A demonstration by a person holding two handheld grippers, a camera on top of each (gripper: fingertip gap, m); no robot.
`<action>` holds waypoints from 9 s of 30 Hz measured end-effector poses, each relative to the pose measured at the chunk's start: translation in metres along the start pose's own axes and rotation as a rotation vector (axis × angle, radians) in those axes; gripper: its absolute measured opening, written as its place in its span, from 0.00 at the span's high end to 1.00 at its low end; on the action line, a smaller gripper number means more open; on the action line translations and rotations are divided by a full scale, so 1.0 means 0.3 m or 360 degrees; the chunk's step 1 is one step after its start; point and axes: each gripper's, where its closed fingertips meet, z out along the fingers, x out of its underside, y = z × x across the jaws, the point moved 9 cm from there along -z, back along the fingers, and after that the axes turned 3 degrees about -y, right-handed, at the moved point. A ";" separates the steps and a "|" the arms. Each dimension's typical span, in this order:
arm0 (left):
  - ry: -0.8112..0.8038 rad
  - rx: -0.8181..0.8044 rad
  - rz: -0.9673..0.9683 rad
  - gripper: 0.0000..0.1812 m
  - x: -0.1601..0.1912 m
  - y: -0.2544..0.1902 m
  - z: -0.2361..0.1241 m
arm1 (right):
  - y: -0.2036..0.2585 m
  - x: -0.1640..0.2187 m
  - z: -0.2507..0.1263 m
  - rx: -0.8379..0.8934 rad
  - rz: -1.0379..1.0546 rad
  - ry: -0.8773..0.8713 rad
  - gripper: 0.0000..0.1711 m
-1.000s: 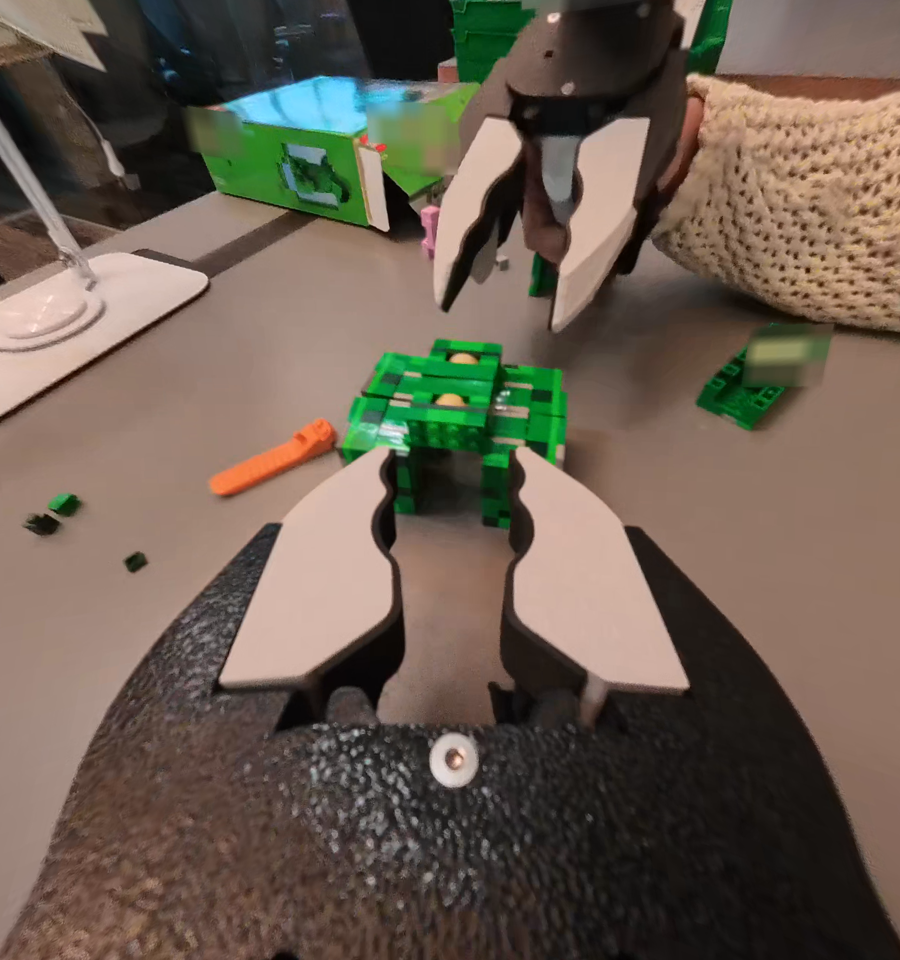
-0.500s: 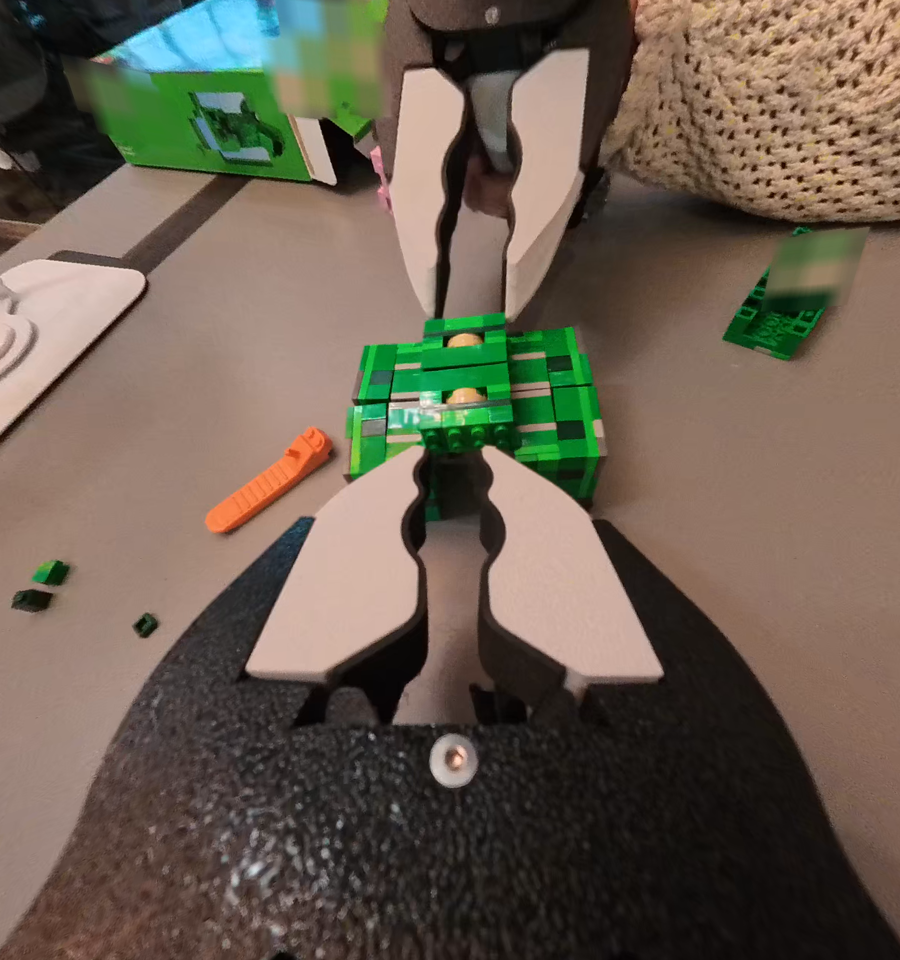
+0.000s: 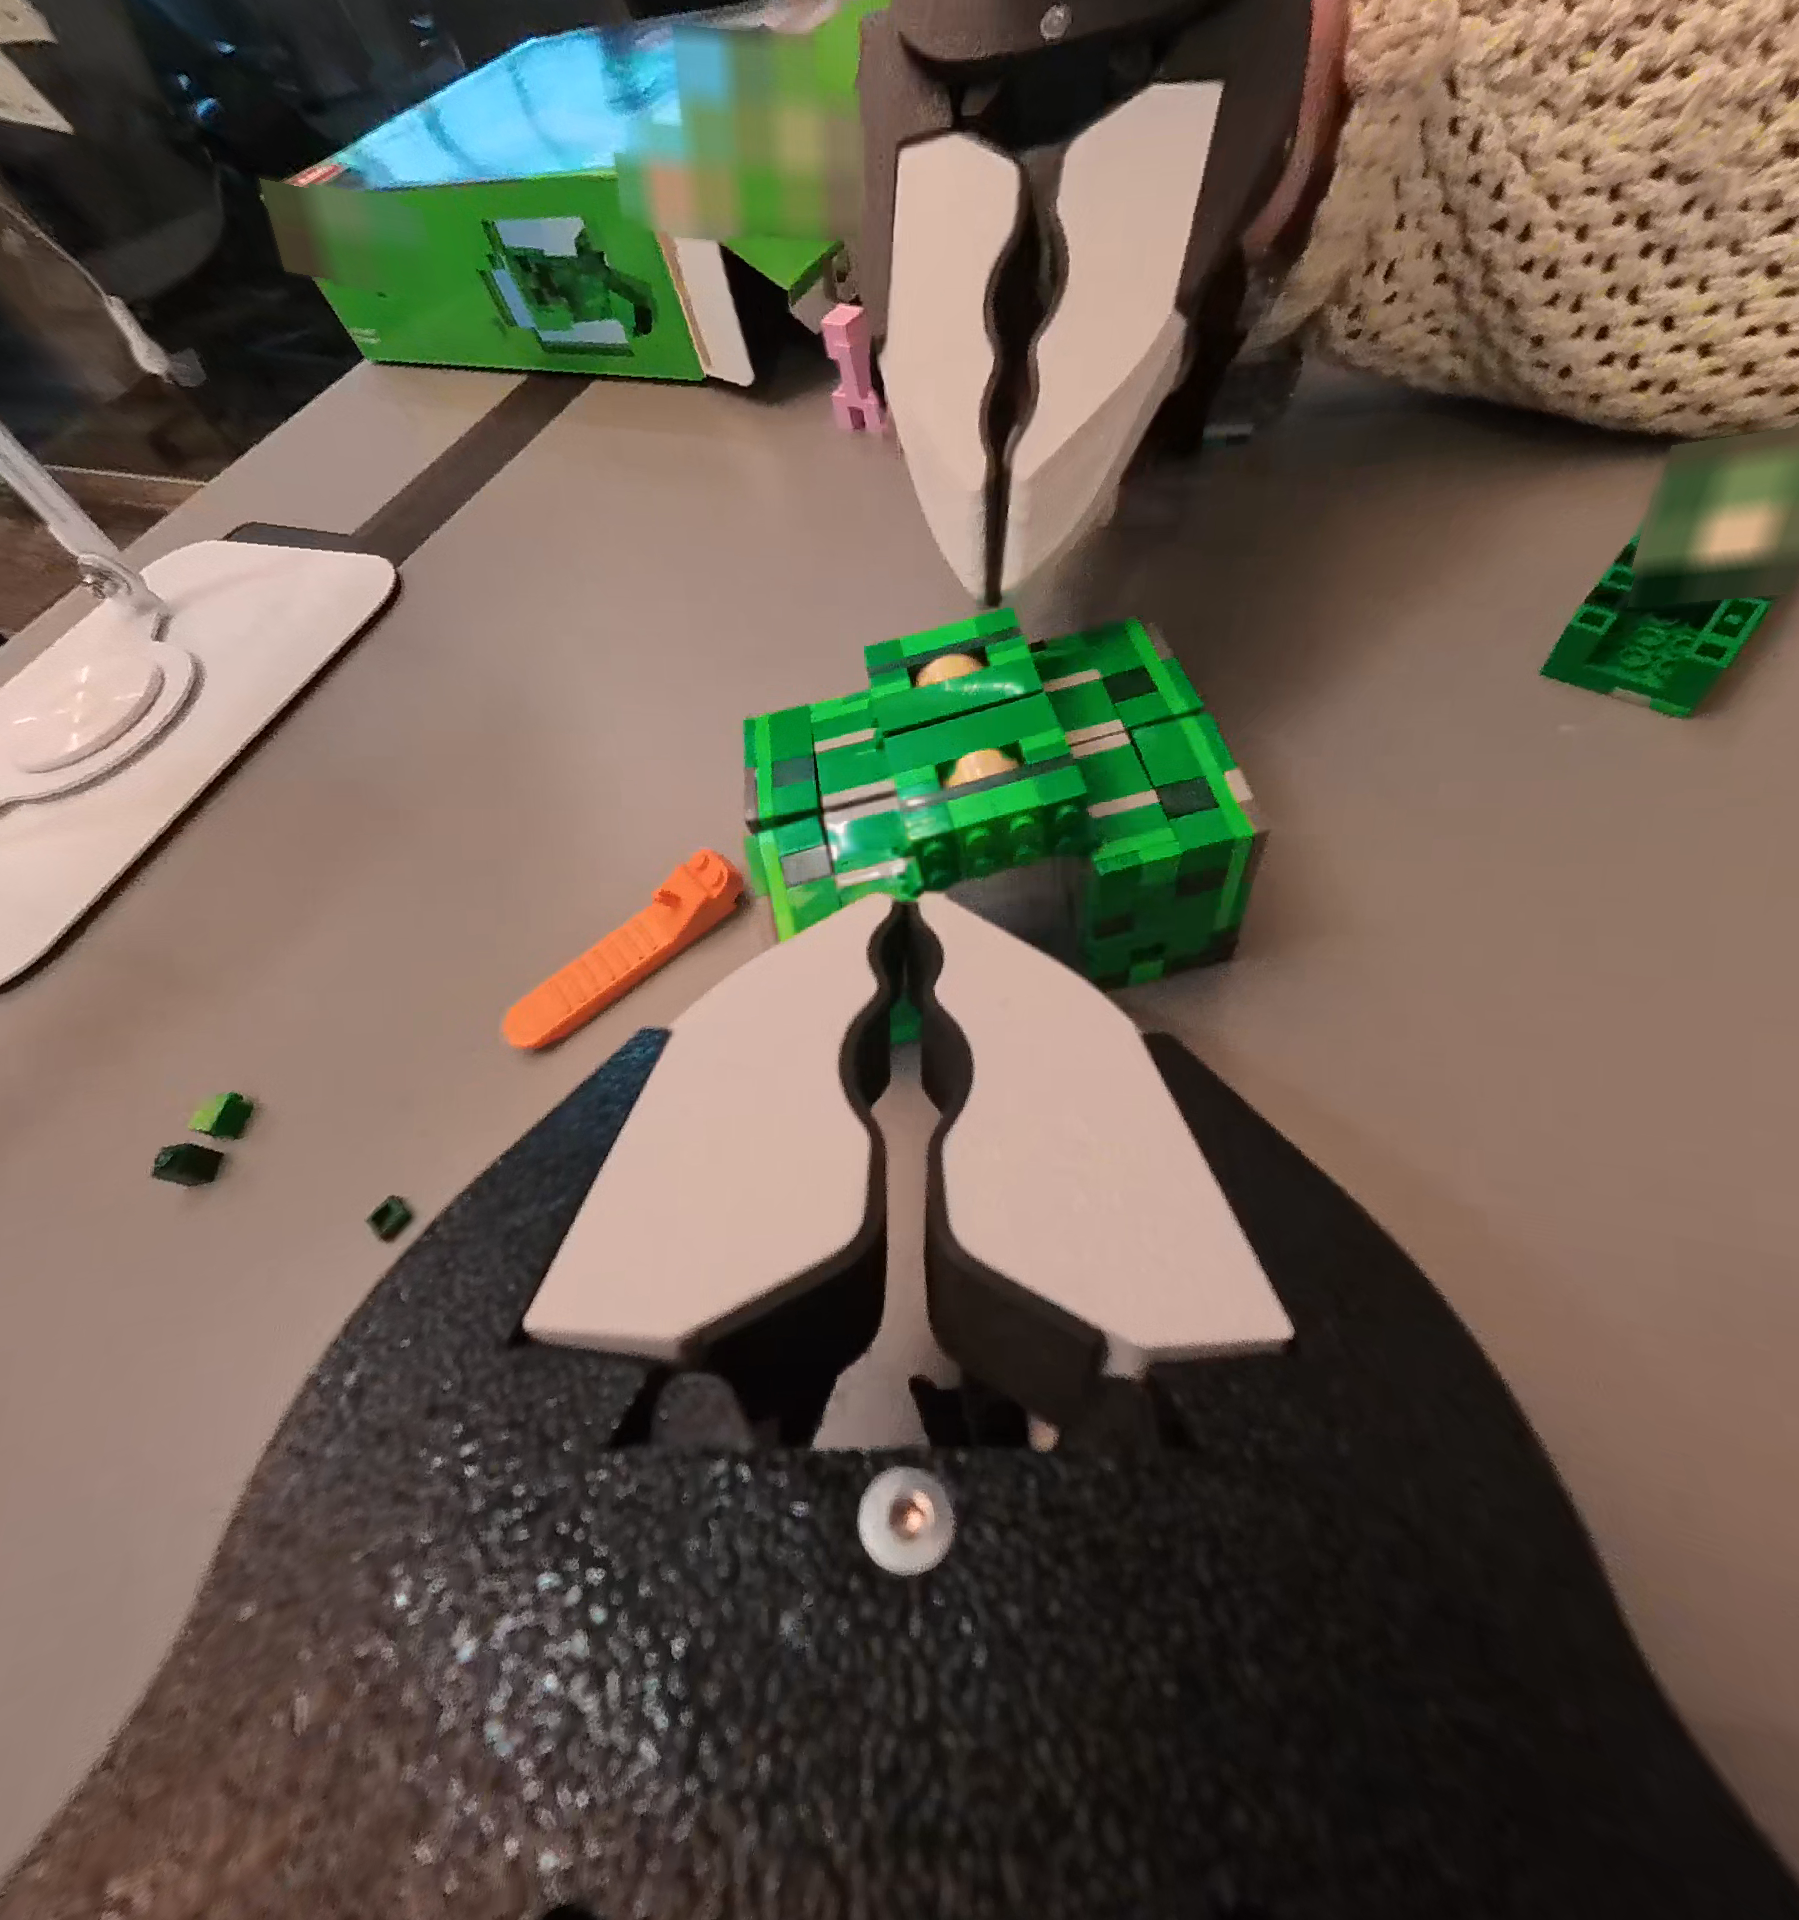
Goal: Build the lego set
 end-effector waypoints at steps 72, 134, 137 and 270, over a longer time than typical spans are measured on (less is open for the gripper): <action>0.0171 0.0360 0.0308 0.68 -0.066 -0.044 0.058 | 0.107 -0.094 0.160 0.0172 0.0031 0.0510 0.64; 0.0121 0.0430 -0.0036 0.61 0.053 -0.183 -0.023 | 0.473 0.052 0.115 0.0950 0.0678 0.0082 0.56; 0.0065 0.0558 -0.0028 0.65 0.037 -0.171 0.016 | 0.447 0.045 0.112 0.0867 0.0693 0.0034 0.64; -0.0066 0.0922 0.0195 0.80 -0.069 -0.053 0.131 | 0.302 0.032 0.047 0.0579 0.0170 0.0042 0.79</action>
